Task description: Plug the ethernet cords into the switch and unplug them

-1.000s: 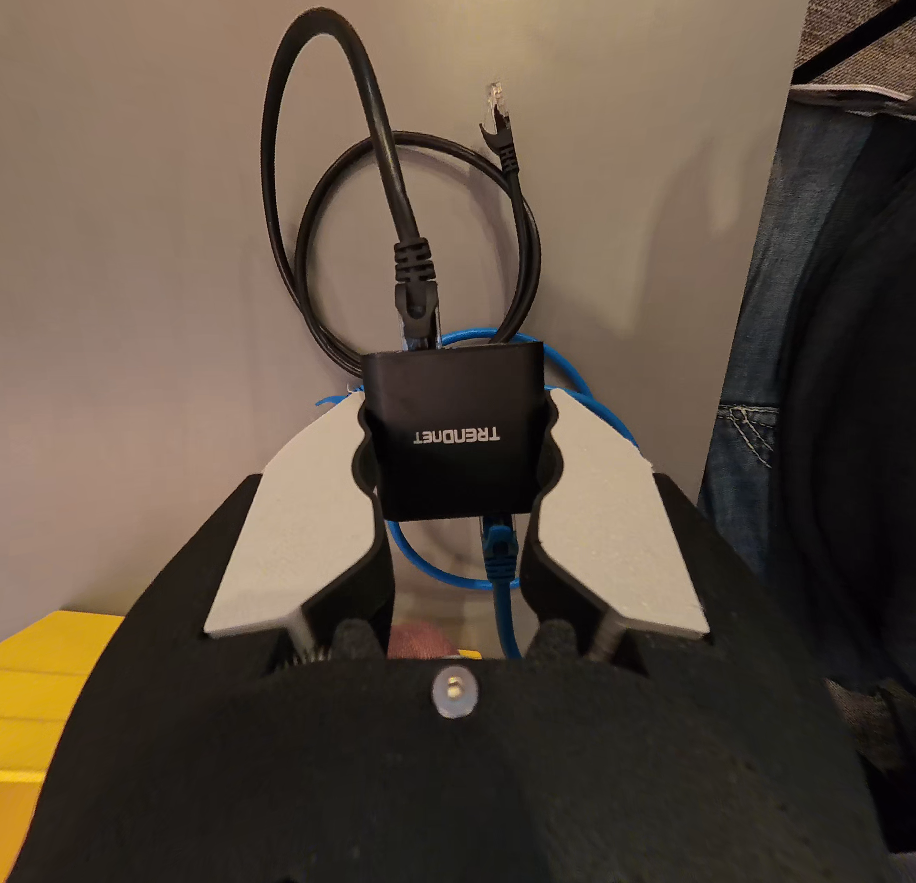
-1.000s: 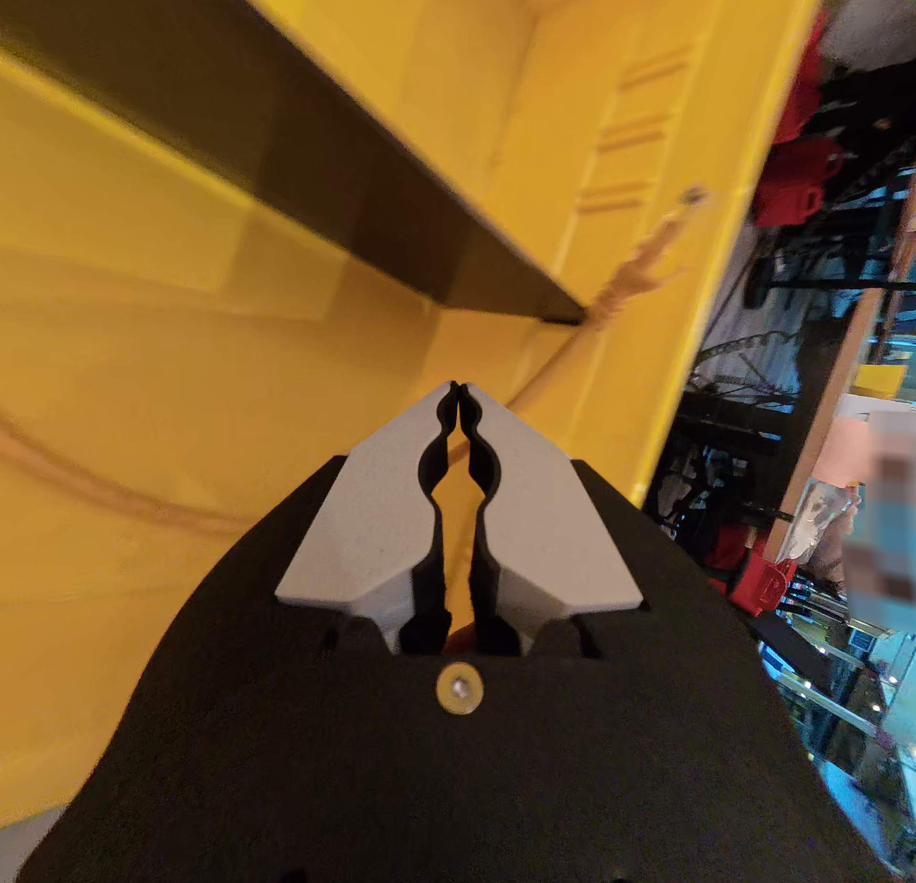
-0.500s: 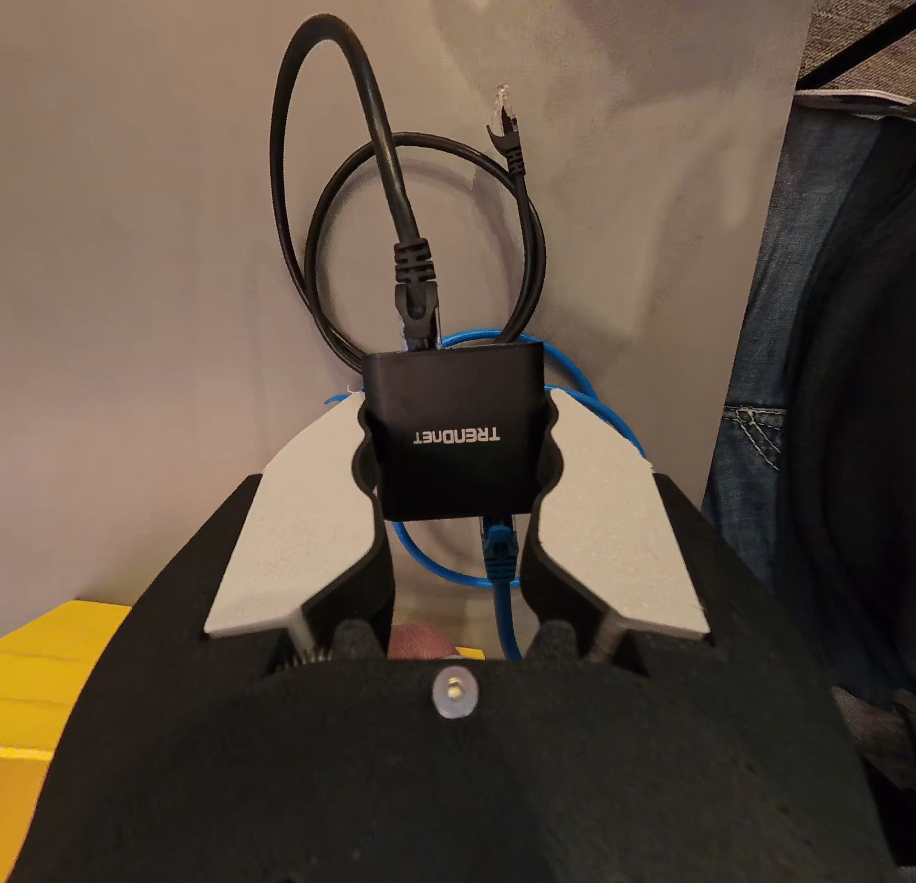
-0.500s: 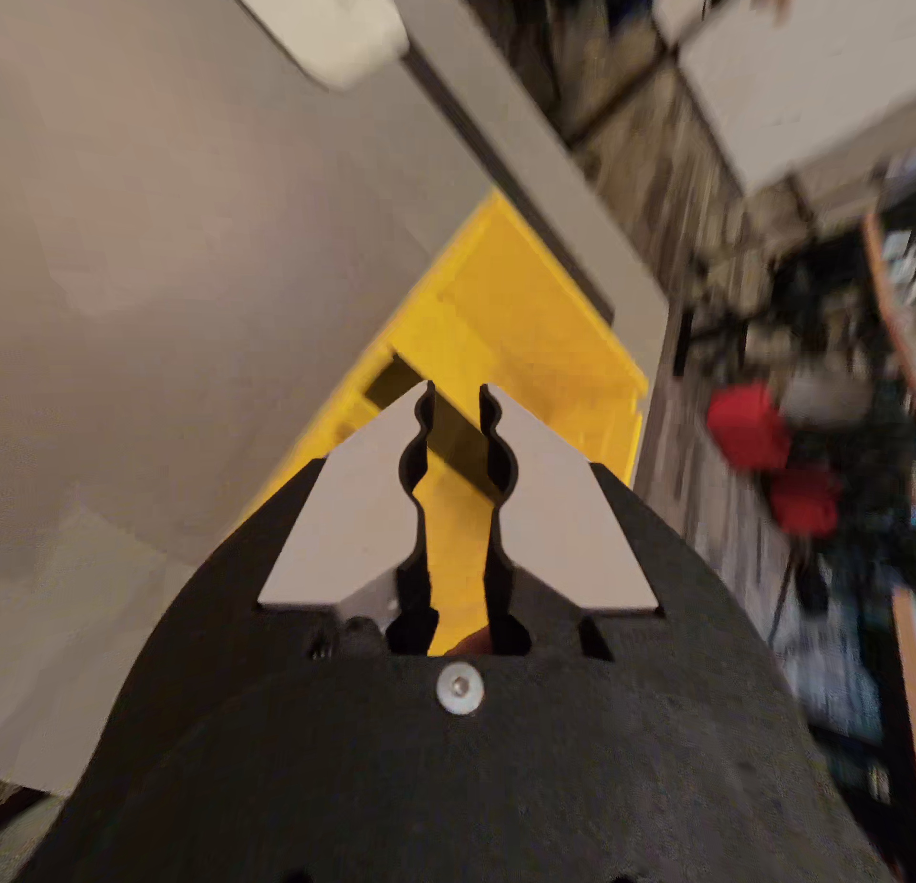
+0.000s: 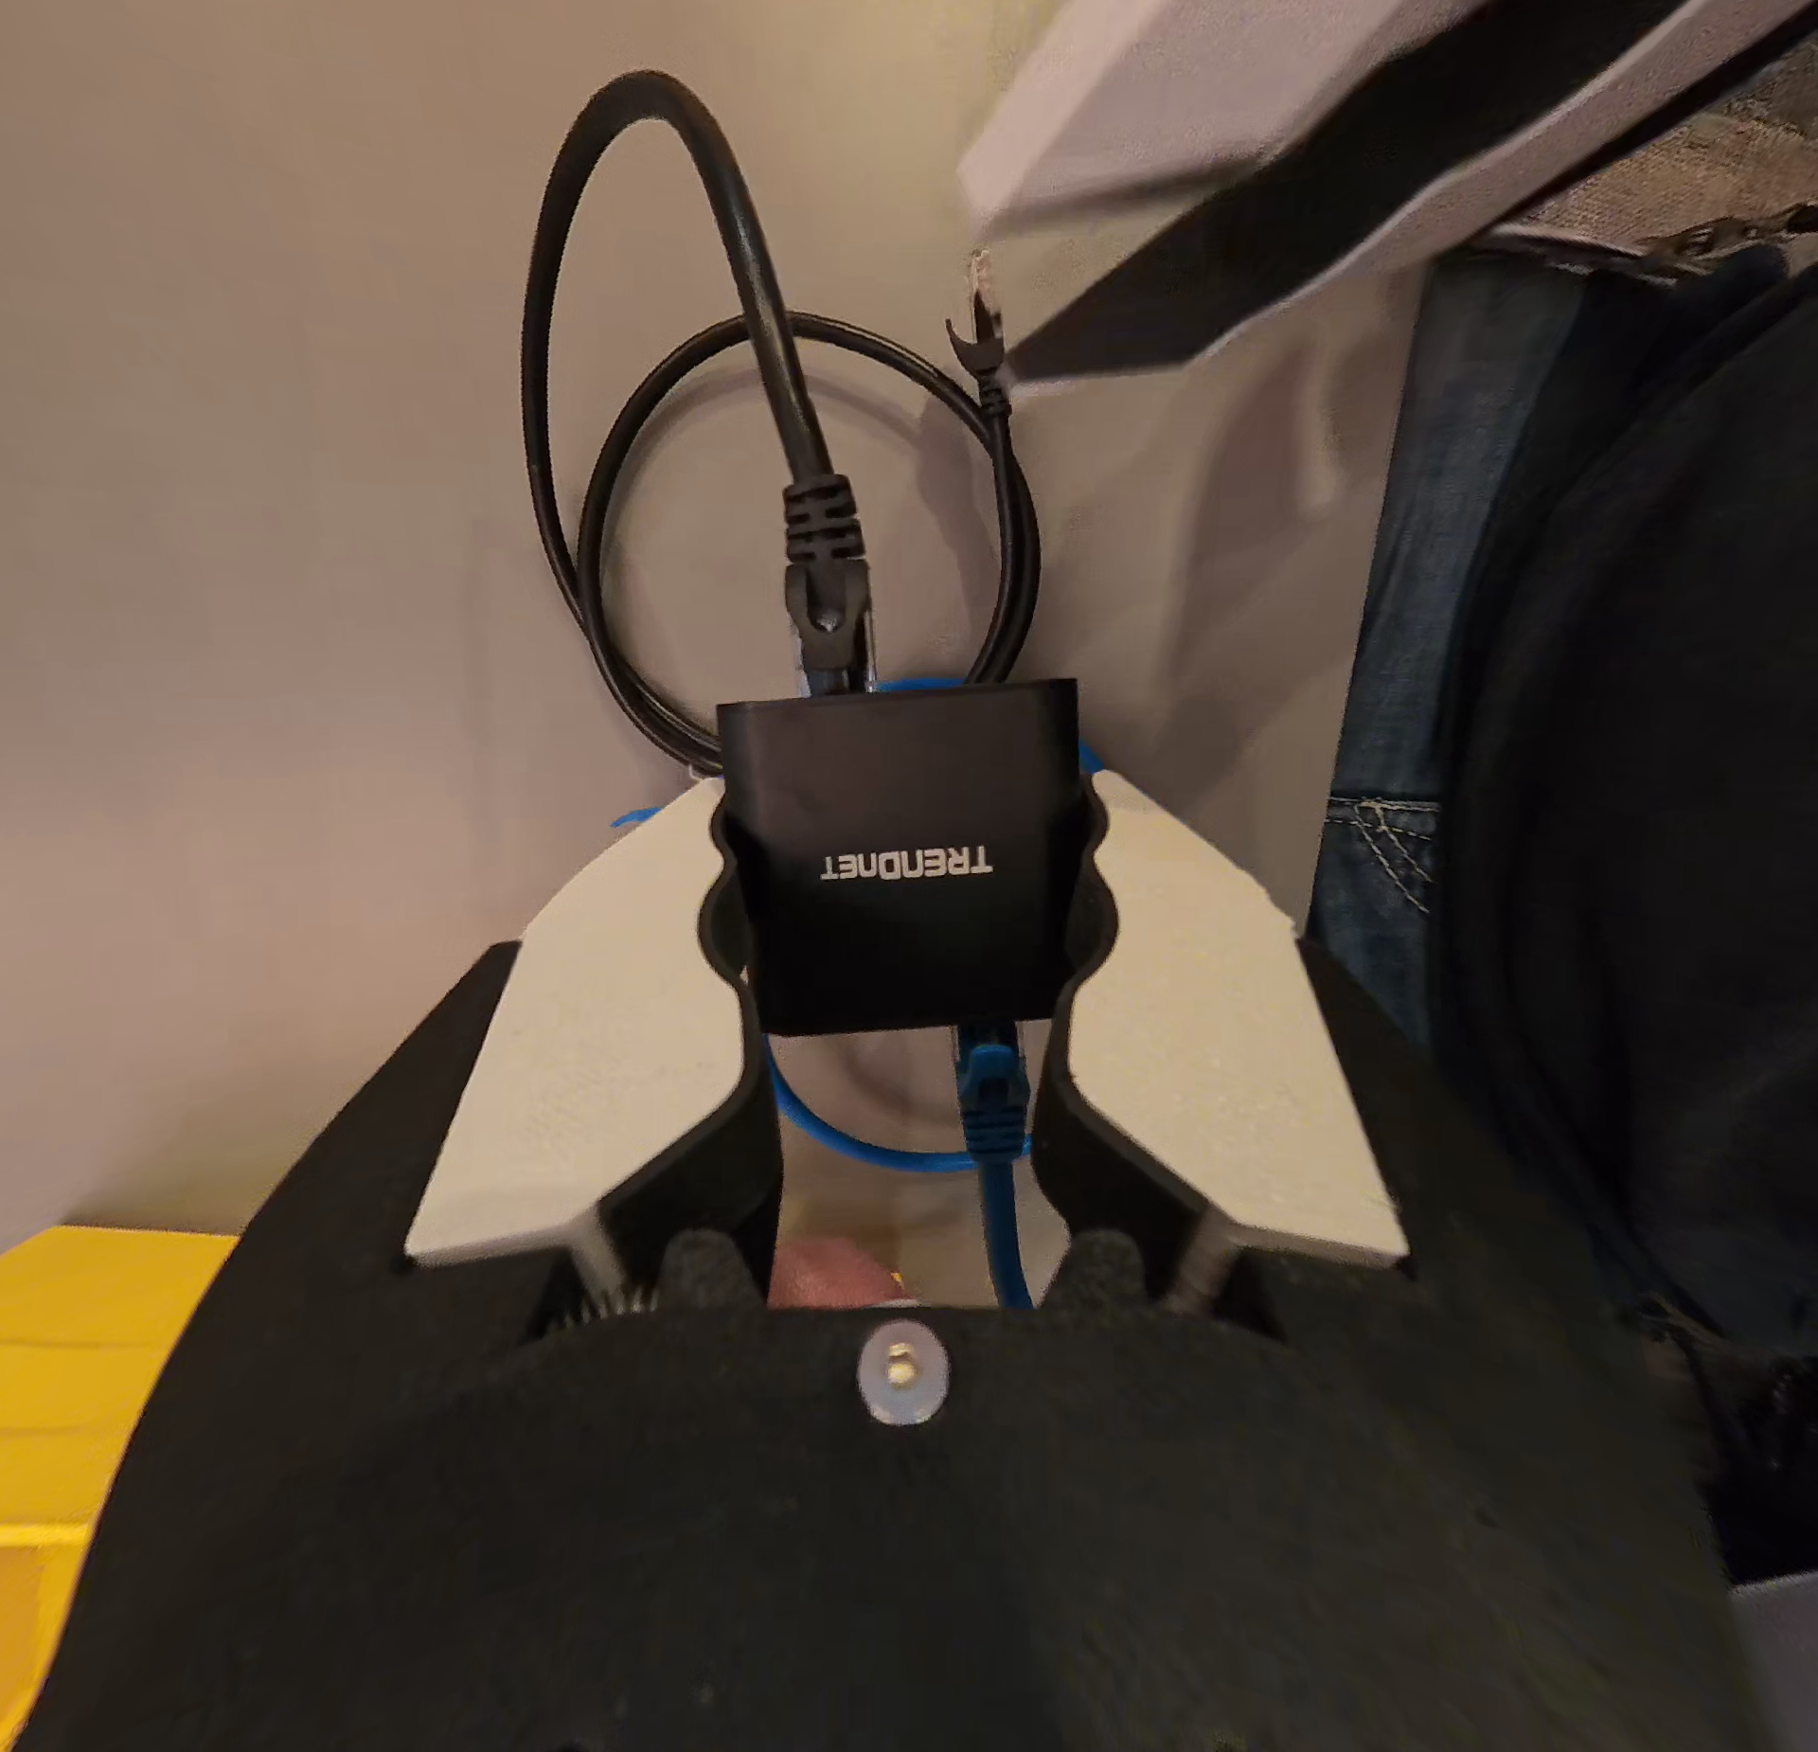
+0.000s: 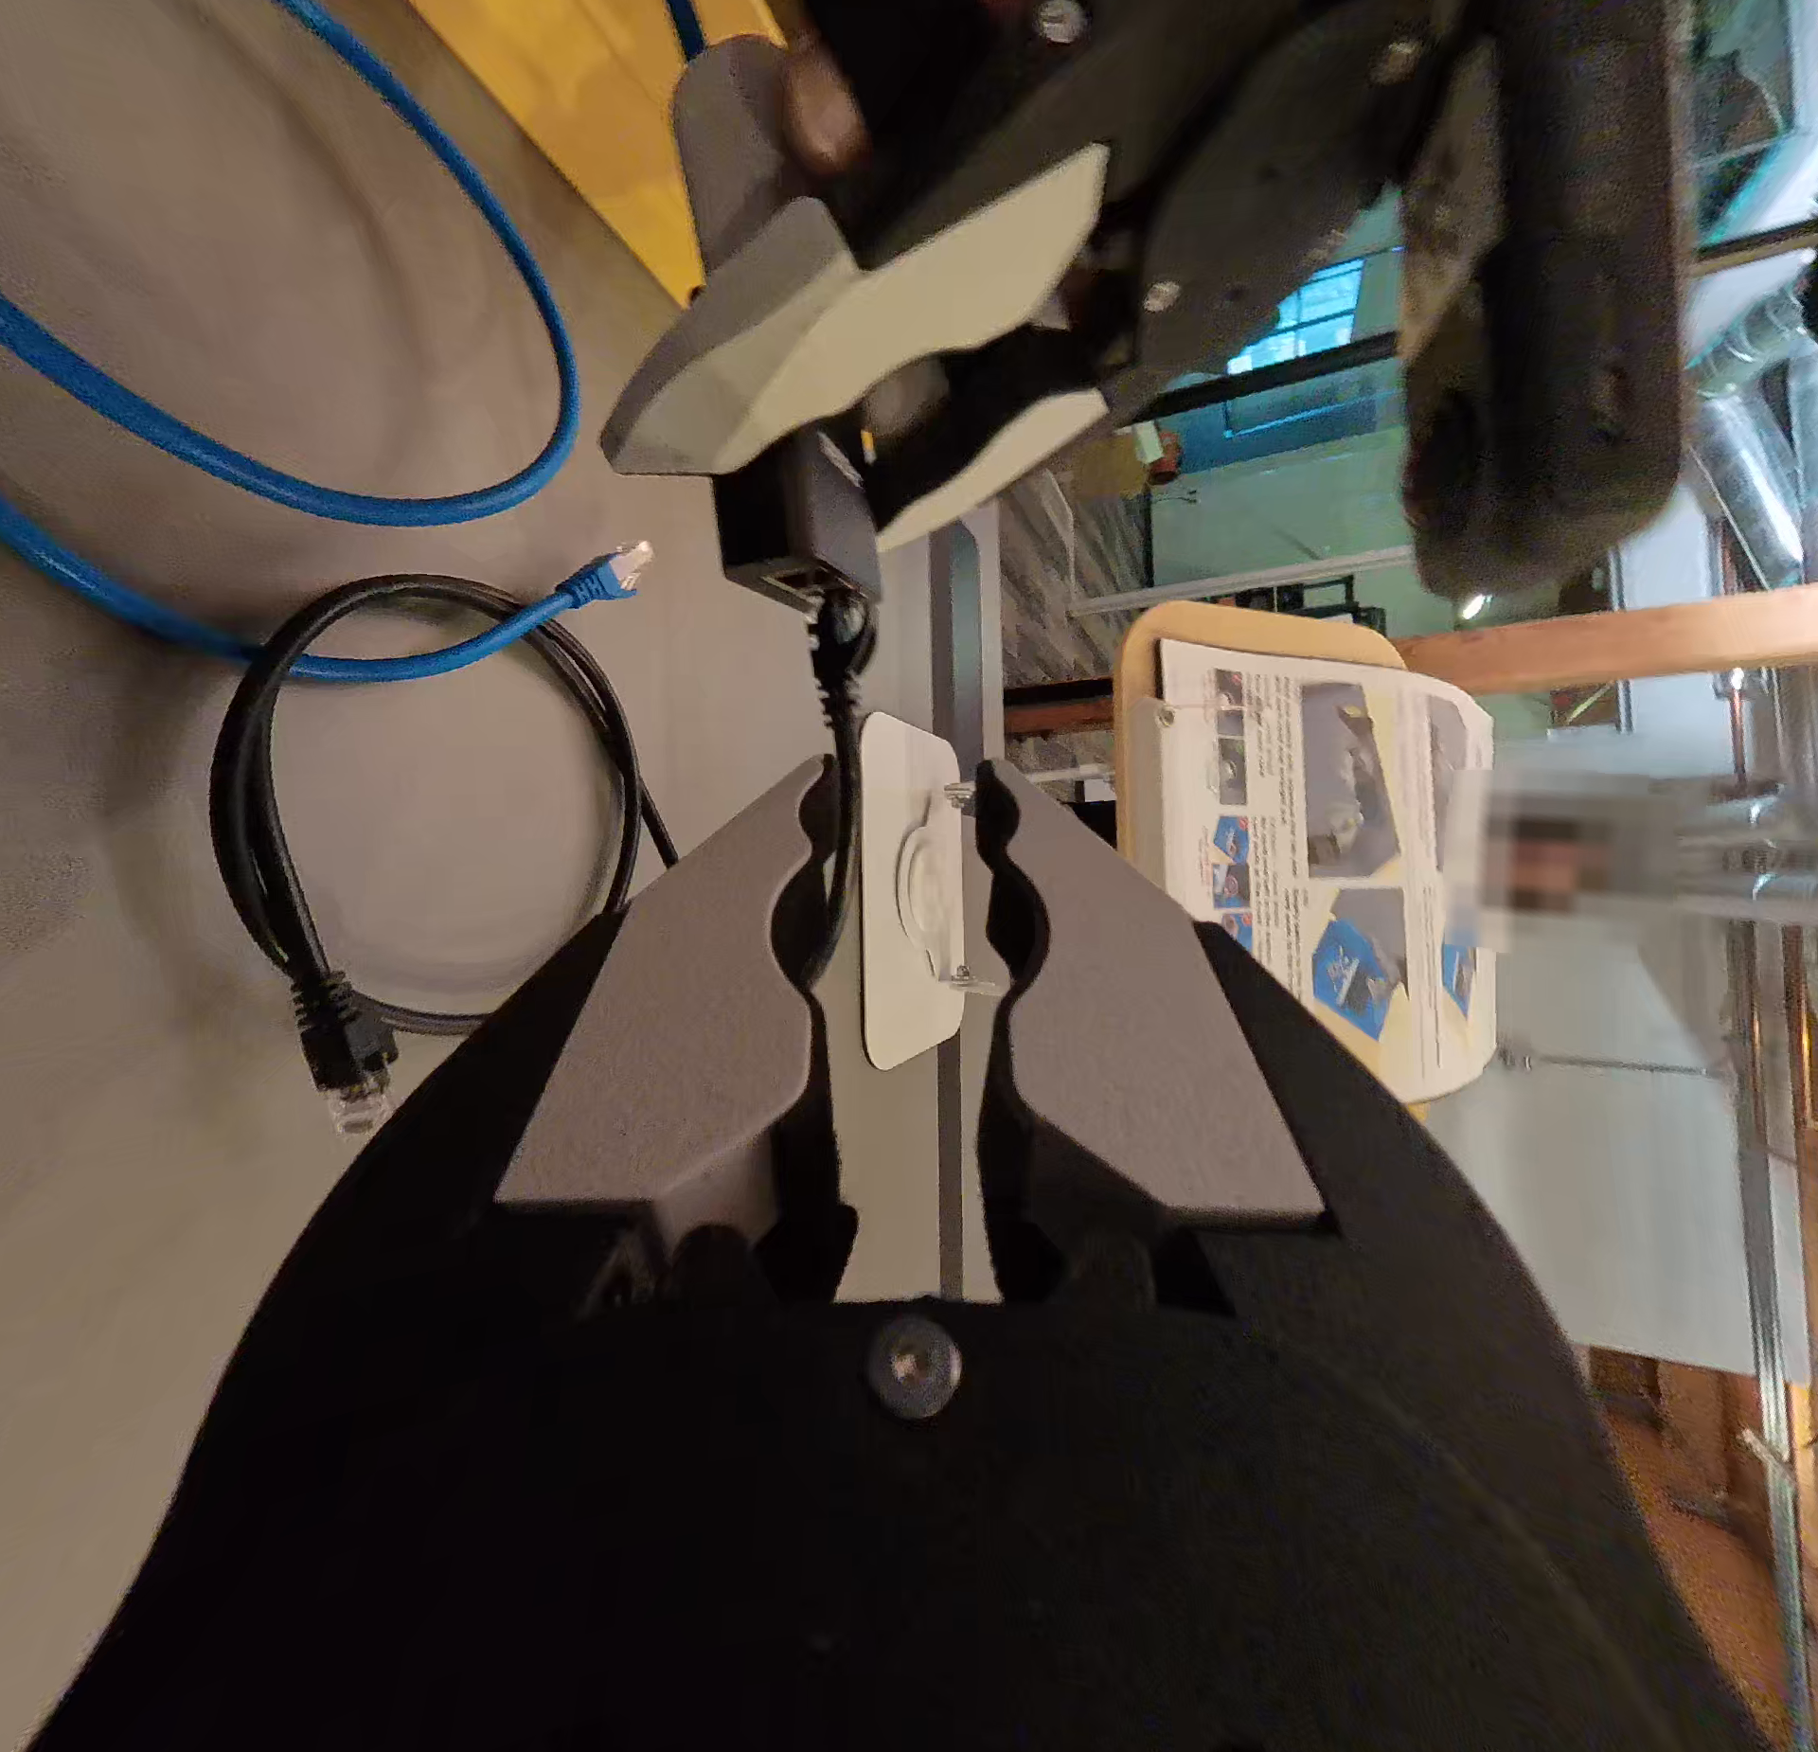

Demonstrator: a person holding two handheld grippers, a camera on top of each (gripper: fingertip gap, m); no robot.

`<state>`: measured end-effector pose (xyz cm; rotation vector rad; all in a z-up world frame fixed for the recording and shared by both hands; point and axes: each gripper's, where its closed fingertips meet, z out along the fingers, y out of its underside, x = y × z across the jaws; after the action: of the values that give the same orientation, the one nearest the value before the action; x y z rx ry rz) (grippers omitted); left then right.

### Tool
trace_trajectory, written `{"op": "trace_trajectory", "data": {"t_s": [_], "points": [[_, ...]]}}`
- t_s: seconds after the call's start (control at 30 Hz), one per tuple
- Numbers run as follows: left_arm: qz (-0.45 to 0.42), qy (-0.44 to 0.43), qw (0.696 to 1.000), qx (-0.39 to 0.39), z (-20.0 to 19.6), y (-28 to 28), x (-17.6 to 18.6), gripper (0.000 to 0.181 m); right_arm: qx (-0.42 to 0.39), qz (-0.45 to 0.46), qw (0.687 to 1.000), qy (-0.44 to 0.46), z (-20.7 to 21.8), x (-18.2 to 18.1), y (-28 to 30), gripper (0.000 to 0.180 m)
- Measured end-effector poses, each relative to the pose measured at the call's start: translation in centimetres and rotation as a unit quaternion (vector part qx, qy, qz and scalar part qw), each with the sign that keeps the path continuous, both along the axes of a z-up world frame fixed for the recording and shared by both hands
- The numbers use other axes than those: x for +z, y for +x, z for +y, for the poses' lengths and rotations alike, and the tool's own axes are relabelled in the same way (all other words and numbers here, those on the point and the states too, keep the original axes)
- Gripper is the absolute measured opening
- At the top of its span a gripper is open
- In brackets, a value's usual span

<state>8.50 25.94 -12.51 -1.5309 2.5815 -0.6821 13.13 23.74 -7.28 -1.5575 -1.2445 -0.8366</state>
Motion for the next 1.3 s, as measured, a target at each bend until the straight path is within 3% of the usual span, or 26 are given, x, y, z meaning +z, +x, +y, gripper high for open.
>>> {"op": "trace_trajectory", "data": {"t_s": [0.37, 0.53, 0.9, 1.3], "points": [[0.030, -0.023, 0.999, 0.004, 0.0, 0.5, -0.1, 0.063, 0.031, -0.083, 0.996, 0.004, 2.5, -2.0, -0.8, 0.014], [0.035, -0.029, 0.999, -0.005, -0.7, 0.7, 0.2, 0.062, 0.028, -0.083, 0.996, -0.005, 2.7, -2.4, -0.7, 0.022], [0.044, -0.033, 0.998, -0.011, -1.4, 1.4, 0.3, 0.063, 0.026, -0.088, 0.996, -0.005, 3.0, -2.7, -0.4, 0.014], [0.040, -0.065, 0.997, -0.010, -1.9, 1.8, 1.3, 0.062, 0.046, -0.032, 0.998, -0.015, 2.6, -1.8, -0.1, 0.015]]}}
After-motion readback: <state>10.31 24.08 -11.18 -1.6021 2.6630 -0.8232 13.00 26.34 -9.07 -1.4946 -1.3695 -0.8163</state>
